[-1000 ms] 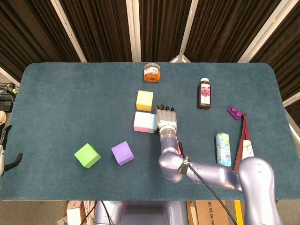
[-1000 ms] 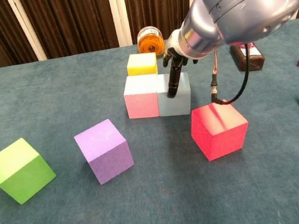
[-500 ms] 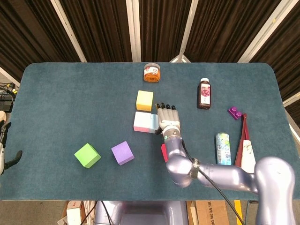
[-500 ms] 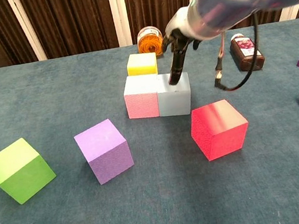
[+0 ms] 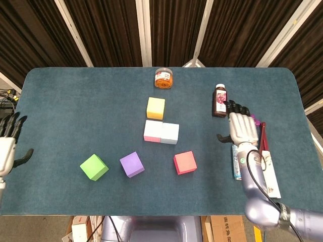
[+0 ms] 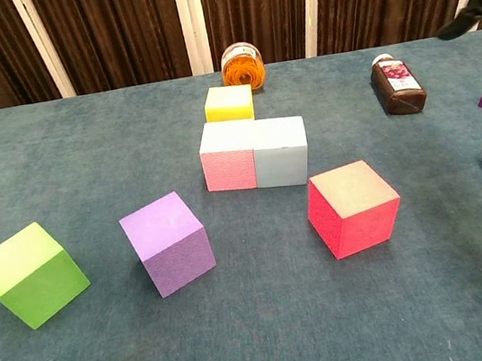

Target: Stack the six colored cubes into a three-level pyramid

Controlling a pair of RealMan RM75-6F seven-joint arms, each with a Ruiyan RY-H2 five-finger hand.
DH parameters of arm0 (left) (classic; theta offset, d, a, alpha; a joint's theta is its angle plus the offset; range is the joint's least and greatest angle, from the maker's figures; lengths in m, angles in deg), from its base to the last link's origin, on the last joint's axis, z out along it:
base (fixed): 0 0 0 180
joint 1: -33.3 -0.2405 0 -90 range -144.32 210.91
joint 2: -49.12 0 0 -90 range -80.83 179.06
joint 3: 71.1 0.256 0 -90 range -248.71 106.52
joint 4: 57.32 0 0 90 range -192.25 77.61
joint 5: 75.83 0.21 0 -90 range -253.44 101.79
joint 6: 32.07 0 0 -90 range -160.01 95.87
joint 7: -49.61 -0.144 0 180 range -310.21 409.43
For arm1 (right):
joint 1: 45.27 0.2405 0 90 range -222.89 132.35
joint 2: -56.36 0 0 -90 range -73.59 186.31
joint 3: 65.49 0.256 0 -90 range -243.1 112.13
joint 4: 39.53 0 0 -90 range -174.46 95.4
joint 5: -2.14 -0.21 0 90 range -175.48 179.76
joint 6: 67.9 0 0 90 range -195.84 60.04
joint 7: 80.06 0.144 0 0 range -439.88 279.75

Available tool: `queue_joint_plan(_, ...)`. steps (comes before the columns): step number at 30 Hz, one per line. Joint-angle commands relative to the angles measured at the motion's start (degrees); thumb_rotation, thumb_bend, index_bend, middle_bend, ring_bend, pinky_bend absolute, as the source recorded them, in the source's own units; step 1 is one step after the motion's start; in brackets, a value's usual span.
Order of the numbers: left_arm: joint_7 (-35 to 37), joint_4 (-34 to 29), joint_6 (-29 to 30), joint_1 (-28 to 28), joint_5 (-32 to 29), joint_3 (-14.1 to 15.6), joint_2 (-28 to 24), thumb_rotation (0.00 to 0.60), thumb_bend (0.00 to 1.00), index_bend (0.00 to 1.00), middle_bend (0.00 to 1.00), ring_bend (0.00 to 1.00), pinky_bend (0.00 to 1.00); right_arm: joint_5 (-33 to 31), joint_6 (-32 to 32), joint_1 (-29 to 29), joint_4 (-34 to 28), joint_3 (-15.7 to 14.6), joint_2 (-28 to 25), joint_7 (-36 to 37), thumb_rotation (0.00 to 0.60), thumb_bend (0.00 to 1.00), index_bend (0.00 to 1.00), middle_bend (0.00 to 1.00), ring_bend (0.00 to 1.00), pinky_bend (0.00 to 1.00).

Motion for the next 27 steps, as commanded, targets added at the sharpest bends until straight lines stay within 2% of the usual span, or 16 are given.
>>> queue_joint_plan(1,-6.27,-4.79,-9.6,7.9,-9.28,-4.85,-4.9,0.6,0.35,0.03,0.0,0.0,0.01,28.83,3.39,-14.17,6.03,-12.46,-0.8,16.47,0.6,0.28,0.03,0.02,0.0,0.0)
queue_joint_plan(7,-12.25,-2.99,-19.84,17.61,-20.97,-7.68,-5.65,0.6,0.33,0.03,0.0,0.0,0.01,46.31,9.2,-21.76,19.75,-20.06,4.79,29.17,0.6,0.28,0.03,0.02,0.0,0.0)
queue_joint_plan(10,-13.71,-0.68,-22.99,21.67,-23.58,-8.04,-4.03,0.6,0.31,0.03,0.0,0.0,0.01,51.14,13.39,-24.25,26.64,-21.57,8.73,31.59,0.6,0.28,0.03,0.02,0.0,0.0)
queue_joint_plan(14,-13.78,2.4,-27.47,26.41,-27.64,-8.36,-1.32,0.6,0.31,0.02,0.0,0.0,0.01,54.1,15.46,-25.99,33.06,-22.89,12.81,32.66,0.6,0.28,0.03,0.02,0.0,0.0)
queue_joint_plan(17,-14.76,5.13,-29.95,29.95,-30.95,-7.75,0.96,0.6,0.3,0.02,0.0,0.0,0.0,54.68,14.16,-26.01,34.72,-22.7,13.64,34.04,0.6,0.28,0.03,0.02,0.0,0.0)
queue_joint_plan(22,-21.17,12.47,-31.72,36.88,-36.6,-4.64,7.62,0.6,0.28,0.01,0.0,0.0,0.0,54.96,13.55,-26.48,34.92,-22.26,14.14,32.69,0.6,0.28,0.04,0.02,0.0,0.0)
queue_joint_plan(27,-20.38,19.22,-35.36,42.33,-43.22,-4.37,14.45,0.6,0.28,0.01,0.01,0.0,0.0,54.93,13.16,-27.02,33.46,-21.67,14.1,30.57,0.6,0.28,0.04,0.02,0.0,0.0)
